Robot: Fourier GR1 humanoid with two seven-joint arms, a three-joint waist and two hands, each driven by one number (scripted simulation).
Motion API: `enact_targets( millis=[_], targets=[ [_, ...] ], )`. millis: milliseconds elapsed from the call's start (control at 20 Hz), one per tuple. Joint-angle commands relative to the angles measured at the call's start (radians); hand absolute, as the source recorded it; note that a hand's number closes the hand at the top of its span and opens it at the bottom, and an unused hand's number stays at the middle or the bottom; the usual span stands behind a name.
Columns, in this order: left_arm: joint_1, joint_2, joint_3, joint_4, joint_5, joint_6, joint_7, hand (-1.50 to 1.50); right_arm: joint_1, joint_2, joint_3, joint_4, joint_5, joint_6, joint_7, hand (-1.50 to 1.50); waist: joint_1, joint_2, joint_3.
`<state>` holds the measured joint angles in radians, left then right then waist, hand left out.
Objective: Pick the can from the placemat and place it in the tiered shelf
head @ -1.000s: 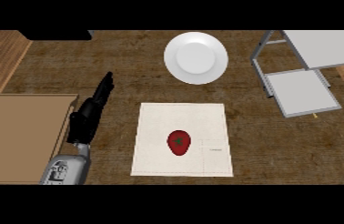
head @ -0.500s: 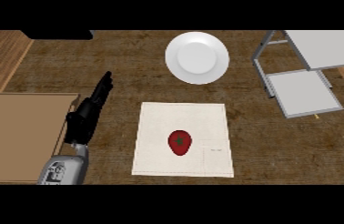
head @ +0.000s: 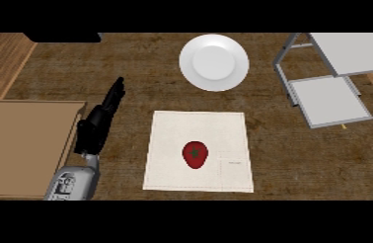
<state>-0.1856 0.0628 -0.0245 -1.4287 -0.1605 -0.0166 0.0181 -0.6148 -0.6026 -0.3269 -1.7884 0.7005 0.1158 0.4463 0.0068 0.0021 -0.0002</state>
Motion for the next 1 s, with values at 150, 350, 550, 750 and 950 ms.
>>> enact_targets(
  millis=[150,350,550,750,950],
  targets=[
    [-0.008,-0.002,-0.001,0.023,-0.006,-0.005,-0.002,0.00,-0.111,0.002,0.022,0.306,0.049,-0.169,-0.205,1.50,0.005,0.001,0.000],
    [0.010,0.000,0.006,0.002,0.005,-0.005,-0.012,0.00,-0.086,0.130,-0.076,0.283,-0.110,-0.258,-0.223,1.50,0.005,0.001,0.003],
    [0.034,-0.007,-0.016,-0.055,-0.005,-0.005,0.025,0.00,-0.178,0.083,-0.101,0.460,-0.152,-0.275,-0.328,1.50,0.008,-0.001,0.001],
    [-0.007,0.022,0.031,0.040,0.021,-0.035,-0.034,0.00,-0.201,0.063,-0.114,0.622,-0.185,-0.313,-0.438,1.50,0.003,0.001,0.000],
    [0.033,-0.007,0.003,0.018,-0.008,-0.004,-0.064,0.00,-0.262,0.037,-0.094,0.739,-0.183,-0.339,-0.493,1.50,0.006,0.002,0.000]
  ],
)
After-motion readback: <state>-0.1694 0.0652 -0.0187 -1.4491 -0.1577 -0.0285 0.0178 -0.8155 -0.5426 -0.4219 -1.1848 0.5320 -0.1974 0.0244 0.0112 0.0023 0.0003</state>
